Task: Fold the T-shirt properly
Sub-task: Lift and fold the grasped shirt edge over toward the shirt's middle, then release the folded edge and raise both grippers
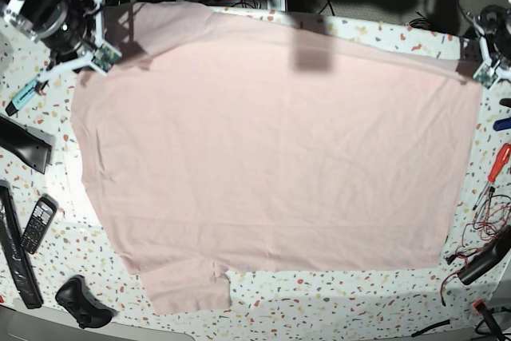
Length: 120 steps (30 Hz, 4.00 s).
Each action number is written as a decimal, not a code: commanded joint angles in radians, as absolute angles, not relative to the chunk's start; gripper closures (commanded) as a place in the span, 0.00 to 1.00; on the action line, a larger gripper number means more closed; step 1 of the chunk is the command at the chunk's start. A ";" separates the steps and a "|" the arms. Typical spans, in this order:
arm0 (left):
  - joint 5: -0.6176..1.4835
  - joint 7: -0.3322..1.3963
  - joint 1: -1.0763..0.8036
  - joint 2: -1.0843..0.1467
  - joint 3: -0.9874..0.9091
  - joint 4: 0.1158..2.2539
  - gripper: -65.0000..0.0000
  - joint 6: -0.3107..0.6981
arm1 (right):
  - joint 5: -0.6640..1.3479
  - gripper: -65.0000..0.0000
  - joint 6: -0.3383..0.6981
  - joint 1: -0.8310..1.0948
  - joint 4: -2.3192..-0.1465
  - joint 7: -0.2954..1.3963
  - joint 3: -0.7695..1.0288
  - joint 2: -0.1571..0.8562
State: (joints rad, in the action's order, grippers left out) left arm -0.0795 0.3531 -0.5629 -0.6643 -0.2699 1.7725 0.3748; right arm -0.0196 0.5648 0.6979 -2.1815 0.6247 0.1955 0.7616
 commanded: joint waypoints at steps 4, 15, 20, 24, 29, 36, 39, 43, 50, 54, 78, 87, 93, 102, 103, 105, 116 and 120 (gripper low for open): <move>-0.073 0.336 -0.487 -0.682 -0.281 1.760 1.00 0.360 | -0.014 1.00 0.557 0.603 -2.149 0.593 0.204 0.738; -0.023 0.258 -0.335 -0.679 -0.280 1.614 1.00 0.372 | 0.046 1.00 0.652 0.344 -1.983 0.504 0.201 0.611; -0.024 0.216 -0.310 -0.679 -0.280 1.575 1.00 0.381 | 0.054 1.00 0.661 0.282 -1.916 0.500 0.196 0.609; -0.024 0.187 -0.299 -0.679 -0.280 1.546 1.00 0.385 | 0.064 1.00 0.661 0.249 -1.874 0.495 0.196 0.609; -0.016 0.185 -0.260 -0.679 -0.280 1.510 1.00 0.424 | 0.064 1.00 0.667 0.229 -1.834 0.494 0.196 0.609; -0.006 0.177 -0.208 -0.679 -0.266 1.452 1.00 0.424 | 0.063 1.00 0.666 0.229 -1.815 0.491 0.196 0.609; -0.007 0.178 -0.177 -0.679 -0.210 1.418 1.00 0.424 | 0.060 1.00 0.667 0.229 -1.814 0.489 0.196 0.609; -0.021 0.178 -0.121 -0.679 -0.132 1.369 1.00 0.423 | 0.060 1.00 0.666 0.228 -1.811 0.487 0.196 0.609; -0.051 0.164 -0.015 -0.678 -0.095 1.251 1.00 0.421 | 0.059 1.00 0.666 0.195 -1.732 0.487 0.196 0.609; -0.052 0.146 0.023 -0.676 -0.095 1.194 1.00 0.422 | 0.060 1.00 0.666 0.151 -1.685 0.487 0.196 0.609; -0.043 0.158 0.059 -0.694 -0.097 1.142 0.65 0.318 | 0.149 0.75 0.665 0.130 -1.638 0.498 0.196 0.610; 0.222 0.273 0.058 -0.727 -0.099 1.201 0.67 0.322 | 0.394 0.75 0.666 0.130 -1.689 0.610 0.196 0.606; 0.283 0.360 0.052 -0.685 -0.099 1.218 0.67 0.322 | 0.430 0.76 0.665 0.130 -1.689 0.654 0.196 0.539; 0.315 0.365 0.044 -0.567 -0.105 1.218 0.83 0.326 | 0.276 0.99 0.559 0.130 -1.686 0.604 0.196 0.422; 0.315 0.361 0.044 -0.556 -0.105 1.218 0.85 0.327 | 0.276 1.00 0.559 0.130 -1.681 0.609 0.196 0.419; 0.314 0.344 0.044 -0.537 -0.105 1.217 0.88 0.326 | 0.276 1.00 0.560 0.130 -1.663 0.609 0.196 0.413; 0.255 0.306 0.047 -0.484 -0.105 1.078 1.00 0.326 | 0.265 1.00 0.565 0.136 -1.492 0.563 0.196 0.413; 0.255 0.326 0.010 -0.482 -0.105 1.081 1.00 0.330 | 0.265 1.00 0.603 0.158 -1.494 0.588 0.196 0.413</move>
